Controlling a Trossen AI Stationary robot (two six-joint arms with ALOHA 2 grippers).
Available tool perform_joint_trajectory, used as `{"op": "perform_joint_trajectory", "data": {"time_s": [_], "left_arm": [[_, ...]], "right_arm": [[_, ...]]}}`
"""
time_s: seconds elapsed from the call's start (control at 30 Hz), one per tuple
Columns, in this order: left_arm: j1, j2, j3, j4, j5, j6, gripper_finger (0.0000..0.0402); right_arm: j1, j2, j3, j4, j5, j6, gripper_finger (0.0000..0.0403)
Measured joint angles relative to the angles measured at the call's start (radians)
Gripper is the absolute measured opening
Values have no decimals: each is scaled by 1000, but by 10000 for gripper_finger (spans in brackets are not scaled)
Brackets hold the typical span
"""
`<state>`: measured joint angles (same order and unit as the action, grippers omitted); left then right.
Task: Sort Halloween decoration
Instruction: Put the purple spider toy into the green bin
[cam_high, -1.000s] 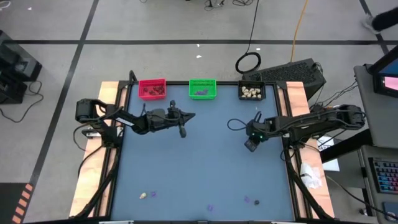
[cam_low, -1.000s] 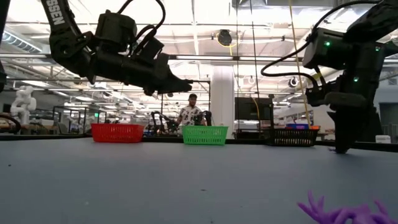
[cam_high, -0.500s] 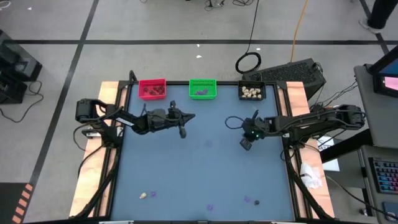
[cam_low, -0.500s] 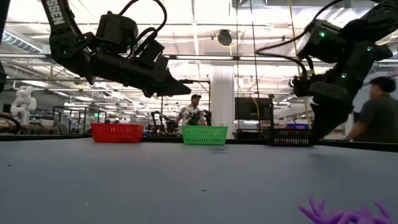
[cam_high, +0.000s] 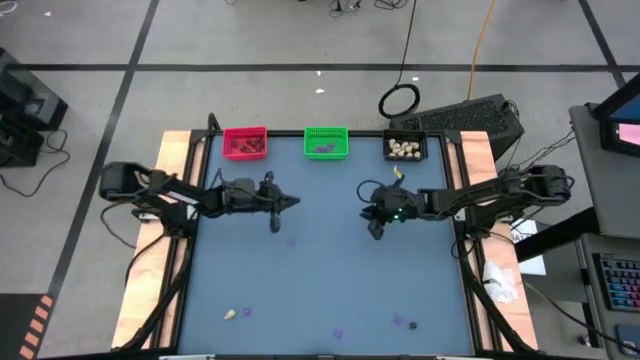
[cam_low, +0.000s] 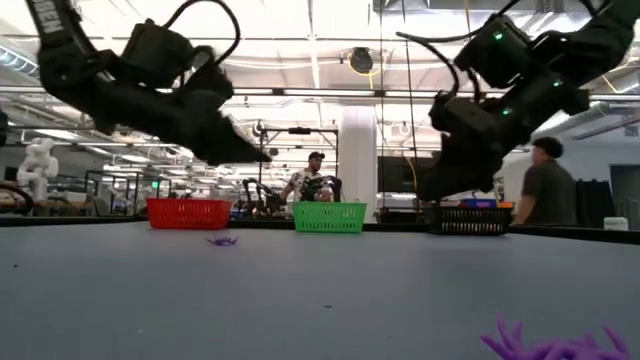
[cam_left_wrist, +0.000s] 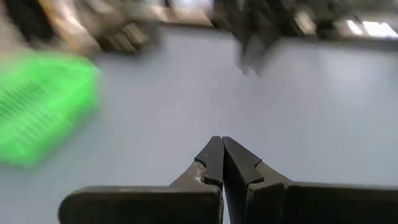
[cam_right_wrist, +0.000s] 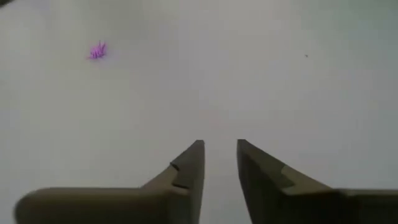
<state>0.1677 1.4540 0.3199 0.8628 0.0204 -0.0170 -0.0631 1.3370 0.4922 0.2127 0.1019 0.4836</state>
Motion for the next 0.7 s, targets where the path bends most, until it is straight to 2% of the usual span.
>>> {"op": "perform_joint_trajectory", "data": {"time_s": [0.13, 0.3, 0.47, 0.6, 0.7], "left_arm": [[-34, -70, 5, -266, 139, -7, 0], [-167, -56, 46, -412, 148, -26, 22], [-266, -28, 55, -419, 117, -37, 85], [-302, 8, 55, -484, 14, -56, 131], [-324, 52, 52, -486, -53, -56, 151]], "right_arm": [[0, 61, 51, 3, 4, -64, 114], [0, 114, 123, 5, 12, -158, 138], [-1, 147, 170, 0, 29, -231, 141], [-1, 151, 186, 0, 29, -261, 141], [-1, 151, 190, 4, 29, -269, 141]]}}
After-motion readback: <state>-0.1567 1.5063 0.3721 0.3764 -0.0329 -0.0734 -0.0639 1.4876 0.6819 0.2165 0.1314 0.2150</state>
